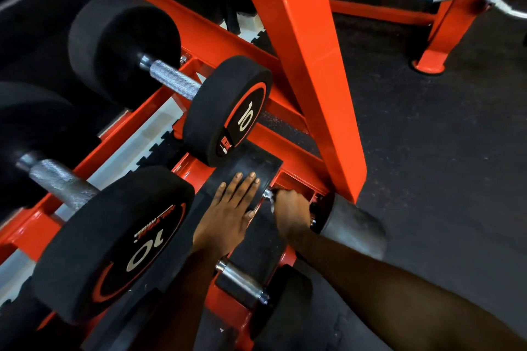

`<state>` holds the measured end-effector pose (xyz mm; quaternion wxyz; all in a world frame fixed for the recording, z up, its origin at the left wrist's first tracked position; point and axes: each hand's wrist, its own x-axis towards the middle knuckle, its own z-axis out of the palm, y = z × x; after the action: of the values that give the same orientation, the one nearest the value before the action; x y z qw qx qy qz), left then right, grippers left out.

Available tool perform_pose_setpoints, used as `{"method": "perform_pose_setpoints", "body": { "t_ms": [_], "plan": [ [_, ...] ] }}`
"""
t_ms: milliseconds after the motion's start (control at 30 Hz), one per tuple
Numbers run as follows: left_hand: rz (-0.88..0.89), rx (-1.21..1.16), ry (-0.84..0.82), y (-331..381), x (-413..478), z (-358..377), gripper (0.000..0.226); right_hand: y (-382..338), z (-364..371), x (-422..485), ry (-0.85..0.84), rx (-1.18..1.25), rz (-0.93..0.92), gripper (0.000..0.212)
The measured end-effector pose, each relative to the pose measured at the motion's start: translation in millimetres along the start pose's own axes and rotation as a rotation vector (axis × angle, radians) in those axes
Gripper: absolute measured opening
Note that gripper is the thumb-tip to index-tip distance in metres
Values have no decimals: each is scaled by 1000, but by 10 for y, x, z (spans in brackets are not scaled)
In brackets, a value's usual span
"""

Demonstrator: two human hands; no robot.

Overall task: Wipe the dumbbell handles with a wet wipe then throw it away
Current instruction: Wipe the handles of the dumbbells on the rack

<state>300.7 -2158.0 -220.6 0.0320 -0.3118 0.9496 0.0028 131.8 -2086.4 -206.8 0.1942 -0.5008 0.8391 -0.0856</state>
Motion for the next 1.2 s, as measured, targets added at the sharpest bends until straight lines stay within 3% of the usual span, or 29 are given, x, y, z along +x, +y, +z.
{"method": "perform_pose_setpoints", "body": {
  "t_ms": [267,467,667,767,933,1200],
  "plan": [
    [-2,-14,24,22,-11,-1,68,301,-75,-253,-25,-180,-27,28],
    [-3,6,20,-1,1,-13,68,221,-80,-209,-70,-154,6,30],
    [-5,-4,23,22,-7,-6,69,404,-136,-244,-66,-411,-99,27],
    [-5,-3,30,23,-14,-4,70,435,-287,-65,-163,-426,-148,29],
    [6,-15,37,14,-1,-3,73,609,-482,281,-436,-276,-61,32],
    [-10,-48,20,12,-6,-11,79,466,-246,-83,-208,-373,-91,26]
  ]
}}
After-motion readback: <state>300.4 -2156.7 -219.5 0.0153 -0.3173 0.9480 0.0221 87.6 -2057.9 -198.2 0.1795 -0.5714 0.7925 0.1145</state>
